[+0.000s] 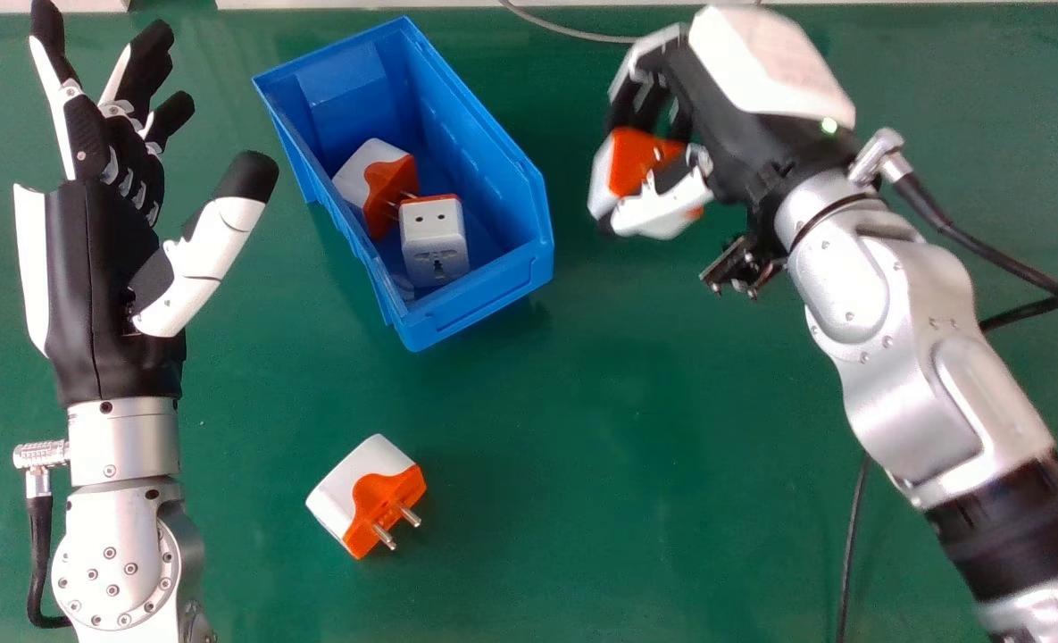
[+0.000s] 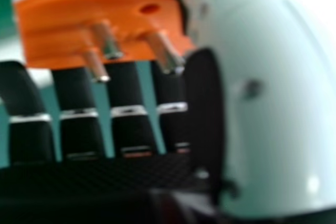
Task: Pick all objects and put in blue box
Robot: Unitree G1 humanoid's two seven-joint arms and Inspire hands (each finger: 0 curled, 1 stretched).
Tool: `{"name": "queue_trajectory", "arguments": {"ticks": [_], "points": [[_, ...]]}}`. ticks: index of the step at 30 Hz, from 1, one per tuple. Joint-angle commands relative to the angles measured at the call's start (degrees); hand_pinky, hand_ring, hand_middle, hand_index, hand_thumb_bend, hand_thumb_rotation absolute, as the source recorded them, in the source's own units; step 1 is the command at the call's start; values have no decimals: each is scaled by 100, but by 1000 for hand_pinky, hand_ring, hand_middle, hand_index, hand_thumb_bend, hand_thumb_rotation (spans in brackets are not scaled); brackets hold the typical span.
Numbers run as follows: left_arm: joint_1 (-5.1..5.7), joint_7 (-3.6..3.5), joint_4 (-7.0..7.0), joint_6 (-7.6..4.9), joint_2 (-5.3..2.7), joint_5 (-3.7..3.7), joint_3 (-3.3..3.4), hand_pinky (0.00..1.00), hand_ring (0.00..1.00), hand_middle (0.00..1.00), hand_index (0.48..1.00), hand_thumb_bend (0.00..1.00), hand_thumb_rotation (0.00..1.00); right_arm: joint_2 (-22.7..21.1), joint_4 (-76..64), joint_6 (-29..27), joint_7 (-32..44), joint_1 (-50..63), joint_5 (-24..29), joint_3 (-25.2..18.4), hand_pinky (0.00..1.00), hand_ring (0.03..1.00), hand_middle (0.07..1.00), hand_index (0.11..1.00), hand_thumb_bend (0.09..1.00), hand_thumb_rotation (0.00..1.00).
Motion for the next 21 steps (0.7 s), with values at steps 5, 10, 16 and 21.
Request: {"name": "queue_trajectory", "arguments": {"ticks": [5, 10, 16, 21], "points": [[35, 124, -151, -28, 65, 97, 41, 864, 915, 897, 890, 839, 519, 432, -562, -198, -435, -46, -13, -47, 273, 402, 485, 536, 489, 0], [30, 135, -154, -17, 60, 69, 46, 858, 914, 895, 886, 846, 517, 564, -309, -382, -488, -274, -244, 230, 288, 399, 475, 544, 490, 0], [10, 254, -108, -46, 81, 210, 55, 847, 913, 896, 886, 847, 520, 918, 318, -838, -753, -402, -38, 384, 299, 406, 490, 542, 492, 0], [-10, 343, -64, -60, 99, 302, 55, 846, 909, 894, 884, 847, 531, 1286, 1589, -1438, -1367, -739, 21, 496, 297, 409, 491, 547, 492, 0]]}}
